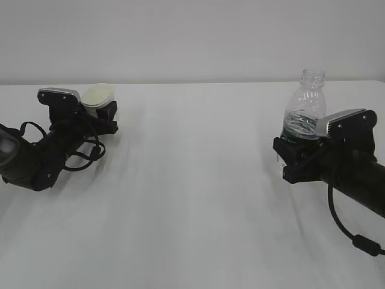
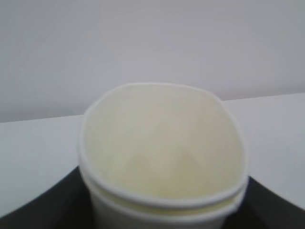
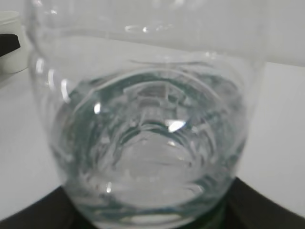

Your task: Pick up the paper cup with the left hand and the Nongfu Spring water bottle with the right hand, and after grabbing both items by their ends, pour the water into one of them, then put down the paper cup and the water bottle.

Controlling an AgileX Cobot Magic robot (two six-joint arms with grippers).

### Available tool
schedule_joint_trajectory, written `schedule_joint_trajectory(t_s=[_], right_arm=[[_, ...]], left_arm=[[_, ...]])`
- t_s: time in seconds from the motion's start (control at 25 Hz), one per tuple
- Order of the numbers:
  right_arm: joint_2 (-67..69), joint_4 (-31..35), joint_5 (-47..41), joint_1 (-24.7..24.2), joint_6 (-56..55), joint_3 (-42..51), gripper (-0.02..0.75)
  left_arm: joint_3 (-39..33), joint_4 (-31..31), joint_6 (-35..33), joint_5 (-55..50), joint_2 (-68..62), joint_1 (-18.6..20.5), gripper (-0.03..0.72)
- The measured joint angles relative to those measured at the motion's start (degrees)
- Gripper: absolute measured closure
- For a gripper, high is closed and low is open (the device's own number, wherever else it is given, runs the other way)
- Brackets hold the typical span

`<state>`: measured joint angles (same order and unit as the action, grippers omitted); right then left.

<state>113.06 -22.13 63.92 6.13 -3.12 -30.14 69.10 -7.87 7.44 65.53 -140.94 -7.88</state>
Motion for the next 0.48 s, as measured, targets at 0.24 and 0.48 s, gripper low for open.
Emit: schedule_joint_trajectory(t_s=[0.24, 0.48], right_arm=[[0.00, 0.00, 0.00, 0.00, 0.00, 0.00, 0.354], [0.00, 1.47, 0.00, 0.00, 0.00, 0.00, 0.354]], left_arm=[[-0.70, -0.90, 0.00, 0.59, 0.00, 0.00, 0.236], [-6.02, -1.89, 0.00, -0.39, 4.36, 0.00, 0.237]])
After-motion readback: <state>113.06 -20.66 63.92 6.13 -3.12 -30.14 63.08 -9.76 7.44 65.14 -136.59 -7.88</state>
